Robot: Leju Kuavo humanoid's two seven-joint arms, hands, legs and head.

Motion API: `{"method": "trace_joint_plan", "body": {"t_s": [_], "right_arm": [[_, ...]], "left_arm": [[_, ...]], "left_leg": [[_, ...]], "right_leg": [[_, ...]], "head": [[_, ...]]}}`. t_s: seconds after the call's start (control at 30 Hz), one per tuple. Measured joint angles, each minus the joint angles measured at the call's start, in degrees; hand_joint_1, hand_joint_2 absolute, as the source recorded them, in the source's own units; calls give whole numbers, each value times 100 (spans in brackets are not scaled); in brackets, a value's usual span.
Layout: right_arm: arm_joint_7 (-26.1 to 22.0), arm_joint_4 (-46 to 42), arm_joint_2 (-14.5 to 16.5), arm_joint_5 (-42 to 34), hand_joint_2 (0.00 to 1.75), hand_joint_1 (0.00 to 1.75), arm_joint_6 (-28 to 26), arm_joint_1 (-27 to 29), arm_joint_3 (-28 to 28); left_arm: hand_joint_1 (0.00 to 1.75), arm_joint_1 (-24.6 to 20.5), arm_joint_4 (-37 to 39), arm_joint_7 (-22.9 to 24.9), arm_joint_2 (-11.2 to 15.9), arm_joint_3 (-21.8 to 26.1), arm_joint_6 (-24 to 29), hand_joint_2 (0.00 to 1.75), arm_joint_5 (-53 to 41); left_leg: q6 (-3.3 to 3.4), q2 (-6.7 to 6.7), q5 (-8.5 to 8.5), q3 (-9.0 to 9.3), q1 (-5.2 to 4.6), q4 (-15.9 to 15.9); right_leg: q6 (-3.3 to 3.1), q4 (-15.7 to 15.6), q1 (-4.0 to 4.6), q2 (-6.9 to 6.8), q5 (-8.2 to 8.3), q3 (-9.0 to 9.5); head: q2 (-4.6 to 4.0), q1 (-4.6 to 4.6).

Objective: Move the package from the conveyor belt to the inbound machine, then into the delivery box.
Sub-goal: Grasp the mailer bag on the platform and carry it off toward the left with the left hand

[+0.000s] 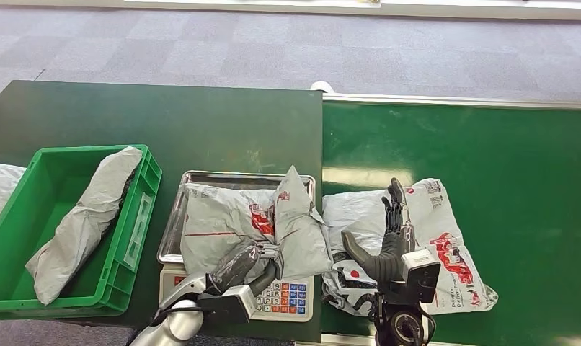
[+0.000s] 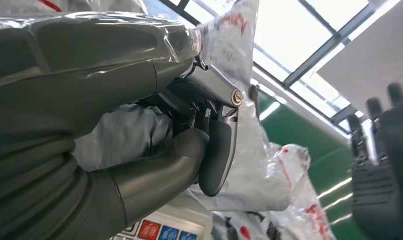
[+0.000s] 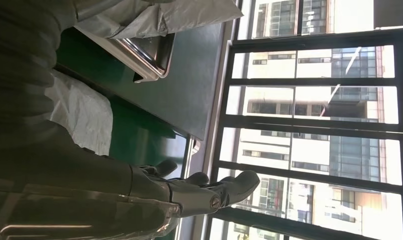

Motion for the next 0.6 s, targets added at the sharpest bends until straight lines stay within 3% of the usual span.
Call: {"method": "trace_joint_plan", "body": {"t_s": [0.23,0.6], "right_arm": [[-6,0,0,-55,175,0,-66,-2,0],[-10,1,0,-68,175,0,-68,-2,11]], "left_arm": [[175,170,-502,-315,-28,187,157,175,592],[175,311,-1288,-371,20,259,504,175,1868]], "left_leg": [[0,0,0,-10,0,0],[0,0,0,-12,0,0]], "right_leg": [[0,0,0,0,0,-10],[0,0,0,0,0,-11]], "head": [[0,-1],[0,1]]}}
